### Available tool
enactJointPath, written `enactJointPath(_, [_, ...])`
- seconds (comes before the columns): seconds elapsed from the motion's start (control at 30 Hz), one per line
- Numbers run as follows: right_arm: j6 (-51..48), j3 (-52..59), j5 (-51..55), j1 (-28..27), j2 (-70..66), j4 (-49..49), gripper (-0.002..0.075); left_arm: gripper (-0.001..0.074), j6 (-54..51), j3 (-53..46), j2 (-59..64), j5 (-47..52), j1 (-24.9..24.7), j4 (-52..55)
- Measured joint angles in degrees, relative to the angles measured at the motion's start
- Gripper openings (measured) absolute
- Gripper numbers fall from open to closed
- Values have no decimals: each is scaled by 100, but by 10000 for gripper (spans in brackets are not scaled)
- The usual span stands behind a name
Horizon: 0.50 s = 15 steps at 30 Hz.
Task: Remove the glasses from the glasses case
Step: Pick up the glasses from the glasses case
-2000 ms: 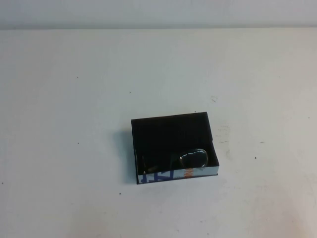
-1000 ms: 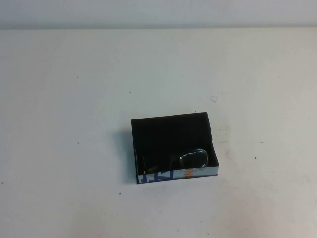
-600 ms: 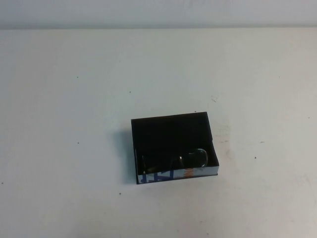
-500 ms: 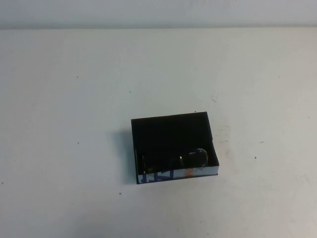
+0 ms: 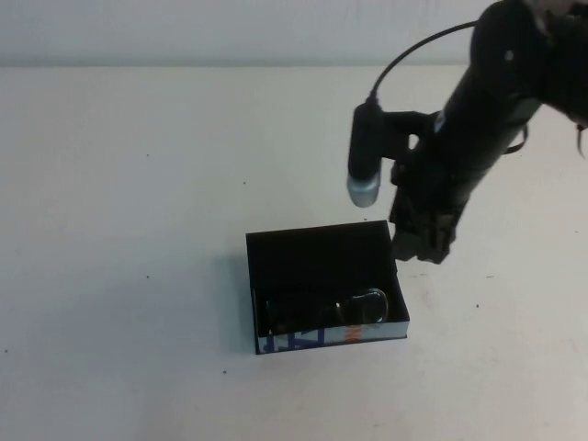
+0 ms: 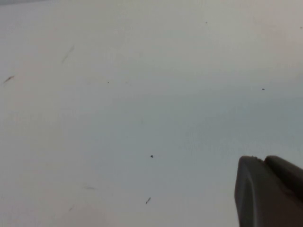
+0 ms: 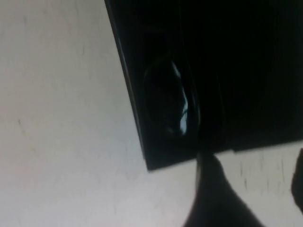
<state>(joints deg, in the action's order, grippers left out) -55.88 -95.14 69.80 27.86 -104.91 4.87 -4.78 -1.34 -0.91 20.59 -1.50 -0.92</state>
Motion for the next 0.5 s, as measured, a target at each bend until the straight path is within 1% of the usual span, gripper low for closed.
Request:
enactJointPath(0.17, [-789, -698, 11, 267, -753, 397, 253, -5, 0, 0, 0, 0, 0, 0])
enactJointPath(0.27, [-990, -868, 11, 457, -1072, 436, 211, -5, 0, 0, 0, 0, 0, 0])
enactJointPath(0.4, [-1045, -904, 11, 664, -1283, 449, 198, -5, 0, 0, 0, 0, 0, 0])
enactJointPath(0.5, [-1033, -904, 11, 763, -1297, 475, 211, -5, 0, 0, 0, 0, 0, 0])
